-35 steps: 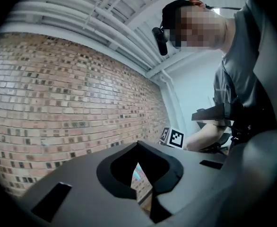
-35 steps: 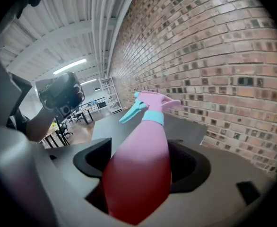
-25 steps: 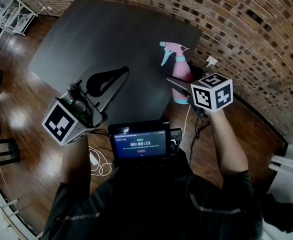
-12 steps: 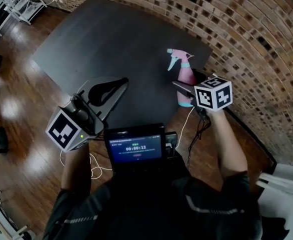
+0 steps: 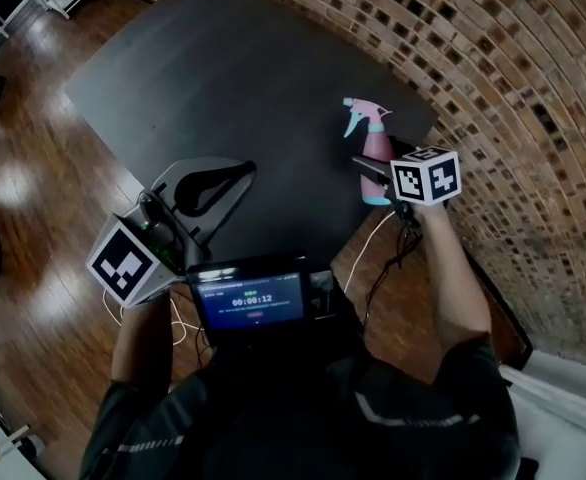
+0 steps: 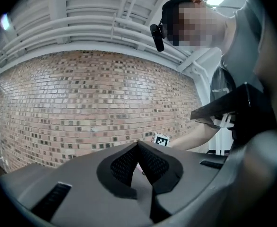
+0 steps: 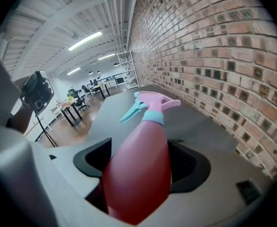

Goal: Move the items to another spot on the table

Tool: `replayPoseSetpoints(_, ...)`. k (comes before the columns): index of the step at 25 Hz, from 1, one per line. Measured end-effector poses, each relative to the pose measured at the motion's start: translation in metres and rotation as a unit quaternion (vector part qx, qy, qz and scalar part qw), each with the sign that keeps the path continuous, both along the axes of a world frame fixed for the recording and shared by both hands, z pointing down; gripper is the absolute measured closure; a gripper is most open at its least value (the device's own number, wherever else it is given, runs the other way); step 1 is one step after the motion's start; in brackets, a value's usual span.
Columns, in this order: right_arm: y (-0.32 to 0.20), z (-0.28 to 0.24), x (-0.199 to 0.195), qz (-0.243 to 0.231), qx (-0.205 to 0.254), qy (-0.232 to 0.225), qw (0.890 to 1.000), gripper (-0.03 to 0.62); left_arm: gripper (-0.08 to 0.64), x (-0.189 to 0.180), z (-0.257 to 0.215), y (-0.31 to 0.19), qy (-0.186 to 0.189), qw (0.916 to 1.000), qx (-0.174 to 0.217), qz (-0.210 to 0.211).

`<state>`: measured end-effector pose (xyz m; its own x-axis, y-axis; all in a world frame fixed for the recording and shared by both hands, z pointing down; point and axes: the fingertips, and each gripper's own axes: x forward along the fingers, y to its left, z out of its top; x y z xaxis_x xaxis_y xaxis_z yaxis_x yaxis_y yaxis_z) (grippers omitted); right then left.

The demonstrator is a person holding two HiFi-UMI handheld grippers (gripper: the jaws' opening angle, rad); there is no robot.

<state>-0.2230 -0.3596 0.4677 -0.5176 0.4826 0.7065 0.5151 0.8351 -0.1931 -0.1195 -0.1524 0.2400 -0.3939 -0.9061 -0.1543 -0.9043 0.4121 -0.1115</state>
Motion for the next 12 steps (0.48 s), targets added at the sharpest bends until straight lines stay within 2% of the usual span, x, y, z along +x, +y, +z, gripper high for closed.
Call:
replayPoseSetpoints(7,-0.02,0.051,-0.036,-0.056,0.017,0.051,0.997,0.21,0.563,-0.025,0.018,-0.02,0.016,0.9979,-0.005,-0.062)
replayPoseSetpoints(12,-0.042,0.093,-0.065,-0.092,0.034,0.096,0.991,0.21,0.563,-0.053,0.031,-0.029,0.029,0.9917,-0.013,-0.125)
